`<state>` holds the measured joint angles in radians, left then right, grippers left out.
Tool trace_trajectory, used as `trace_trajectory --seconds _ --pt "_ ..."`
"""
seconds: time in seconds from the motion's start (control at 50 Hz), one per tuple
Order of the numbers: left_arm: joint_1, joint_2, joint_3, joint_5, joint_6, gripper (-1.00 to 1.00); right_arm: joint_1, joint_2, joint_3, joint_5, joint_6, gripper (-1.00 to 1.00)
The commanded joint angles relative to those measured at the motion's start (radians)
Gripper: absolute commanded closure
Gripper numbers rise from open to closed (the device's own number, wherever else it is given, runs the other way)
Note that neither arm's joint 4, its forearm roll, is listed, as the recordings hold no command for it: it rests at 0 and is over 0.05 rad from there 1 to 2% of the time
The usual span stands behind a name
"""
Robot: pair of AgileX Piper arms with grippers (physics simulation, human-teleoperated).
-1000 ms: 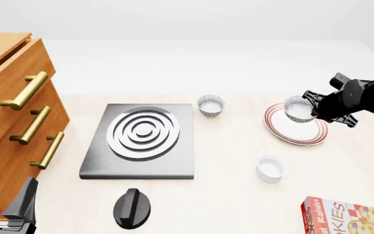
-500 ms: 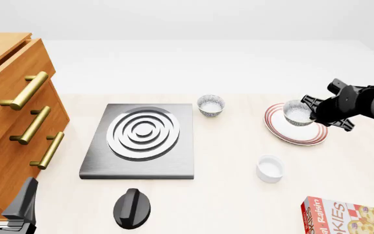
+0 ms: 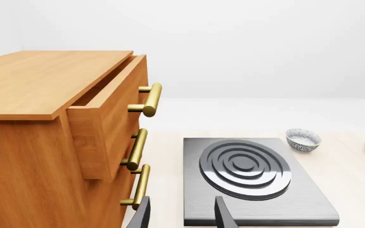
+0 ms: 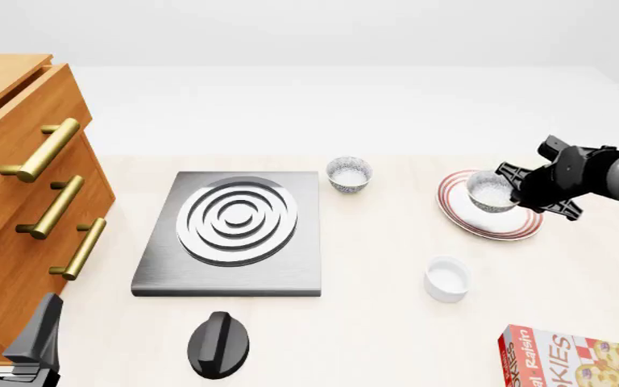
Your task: Pick the akita bowl next to the cookies box and place it on the plate.
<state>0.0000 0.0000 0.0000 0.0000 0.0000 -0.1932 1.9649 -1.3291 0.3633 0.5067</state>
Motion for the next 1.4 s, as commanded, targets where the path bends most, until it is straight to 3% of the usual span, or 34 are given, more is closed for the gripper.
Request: trace_trajectory --seconds 0.02,1.28,1.3,1.4 --pt "0.000 0.000 0.000 0.000 0.000 -1.00 -0.003 0.007 -0.008 -0.005 -0.002 1.00" --pt "0.000 0.000 0.000 0.000 0.000 -1.00 -0.030 0.161 -0.119 -0.022 -0.008 1.00" --pt "0.000 0.000 0.000 0.000 0.000 -1.00 -0.028 0.157 -0.115 -0.025 -0.006 -1.00" --pt "0.000 0.000 0.000 0.000 0.000 -1.00 -0.028 0.147 -0.107 -0.024 -0.006 -1.00"
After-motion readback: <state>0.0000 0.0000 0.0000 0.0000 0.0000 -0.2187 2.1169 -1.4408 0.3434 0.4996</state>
